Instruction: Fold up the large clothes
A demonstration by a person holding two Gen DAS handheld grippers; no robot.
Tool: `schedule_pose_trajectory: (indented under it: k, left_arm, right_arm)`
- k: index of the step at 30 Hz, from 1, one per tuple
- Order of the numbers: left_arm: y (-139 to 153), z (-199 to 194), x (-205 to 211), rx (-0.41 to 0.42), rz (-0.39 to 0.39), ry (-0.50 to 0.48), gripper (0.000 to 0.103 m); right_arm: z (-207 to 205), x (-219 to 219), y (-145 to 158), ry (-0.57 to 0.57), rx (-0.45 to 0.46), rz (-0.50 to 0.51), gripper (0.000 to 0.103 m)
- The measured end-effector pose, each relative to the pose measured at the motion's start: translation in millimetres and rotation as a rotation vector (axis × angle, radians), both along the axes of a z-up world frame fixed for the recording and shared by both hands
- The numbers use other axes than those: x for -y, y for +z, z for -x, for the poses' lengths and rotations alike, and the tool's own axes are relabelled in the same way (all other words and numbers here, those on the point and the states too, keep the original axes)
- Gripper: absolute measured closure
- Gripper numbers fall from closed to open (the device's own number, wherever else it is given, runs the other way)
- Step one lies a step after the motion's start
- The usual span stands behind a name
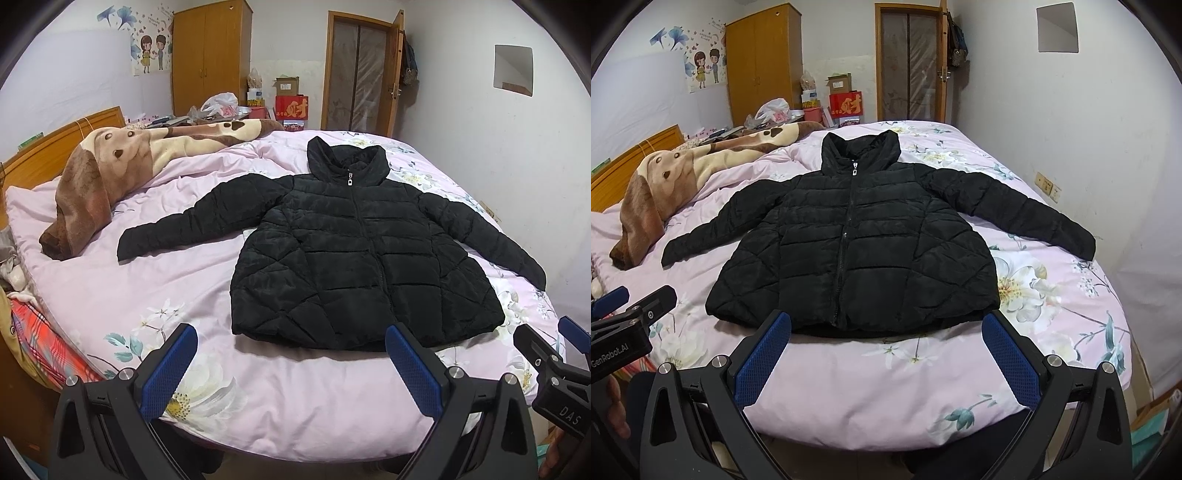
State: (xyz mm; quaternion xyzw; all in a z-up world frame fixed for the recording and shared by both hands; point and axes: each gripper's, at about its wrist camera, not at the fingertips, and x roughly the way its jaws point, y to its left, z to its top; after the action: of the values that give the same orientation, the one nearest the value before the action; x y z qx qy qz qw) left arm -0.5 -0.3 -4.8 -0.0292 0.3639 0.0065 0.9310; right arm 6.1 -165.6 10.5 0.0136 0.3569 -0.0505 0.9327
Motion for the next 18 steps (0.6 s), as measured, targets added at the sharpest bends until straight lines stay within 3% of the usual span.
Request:
schedule_pose_trajectory:
  k: [18]
  left_arm:
    - [-0.5, -0.5, -0.5, -0.007, 0.003, 0.004, 0.0]
  right_arm:
    - [-0.5, -0.2, 2.0, 0.0, 0.001, 0.005, 0.0]
